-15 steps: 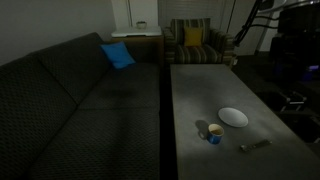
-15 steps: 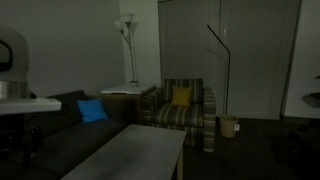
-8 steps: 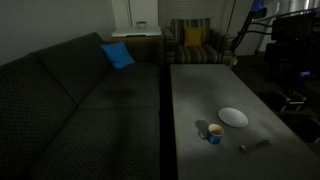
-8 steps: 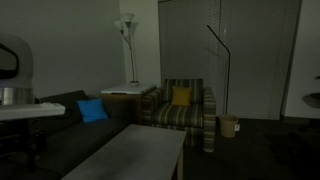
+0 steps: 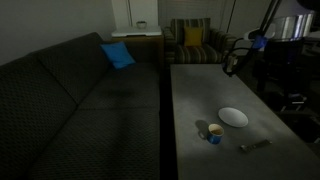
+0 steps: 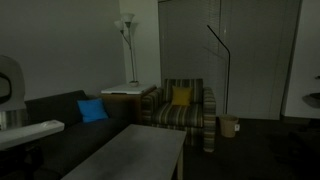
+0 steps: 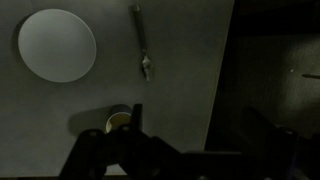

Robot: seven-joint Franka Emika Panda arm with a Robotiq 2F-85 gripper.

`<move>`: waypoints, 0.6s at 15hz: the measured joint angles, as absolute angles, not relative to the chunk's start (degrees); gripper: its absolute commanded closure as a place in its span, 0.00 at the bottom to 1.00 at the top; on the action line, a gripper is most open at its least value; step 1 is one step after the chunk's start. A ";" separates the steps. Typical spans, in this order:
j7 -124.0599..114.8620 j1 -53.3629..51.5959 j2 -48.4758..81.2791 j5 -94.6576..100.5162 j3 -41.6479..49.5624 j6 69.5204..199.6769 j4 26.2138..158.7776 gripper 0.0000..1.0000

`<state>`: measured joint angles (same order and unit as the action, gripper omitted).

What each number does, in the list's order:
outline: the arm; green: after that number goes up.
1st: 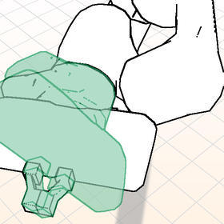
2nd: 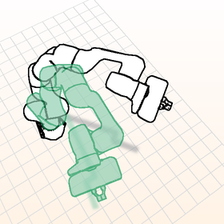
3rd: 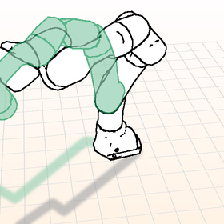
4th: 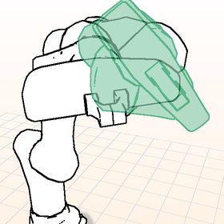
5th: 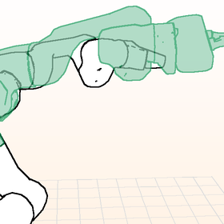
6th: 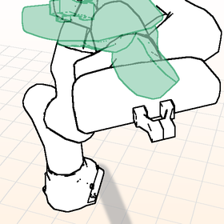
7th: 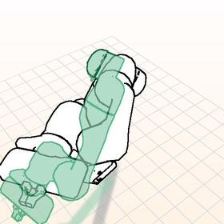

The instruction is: Move the spoon to the right

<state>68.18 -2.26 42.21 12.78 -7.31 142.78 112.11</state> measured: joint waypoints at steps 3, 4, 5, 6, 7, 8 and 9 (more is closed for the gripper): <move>76.44 1.31 46.63 12.75 -9.33 146.86 111.96 0.00; 78.67 2.57 48.04 12.65 -9.96 147.21 111.63 0.00; 80.88 3.90 49.59 12.45 -10.61 147.28 111.07 0.00; 83.23 5.32 51.15 12.10 -11.33 147.29 110.33 0.00; 85.69 6.75 52.69 11.74 -12.10 147.29 109.47 0.00; 88.01 8.14 54.21 11.26 -12.80 147.27 108.48 0.00; 89.93 9.32 55.52 10.49 -13.35 147.12 107.52 0.00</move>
<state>89.93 9.32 55.52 10.49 -13.35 147.12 107.52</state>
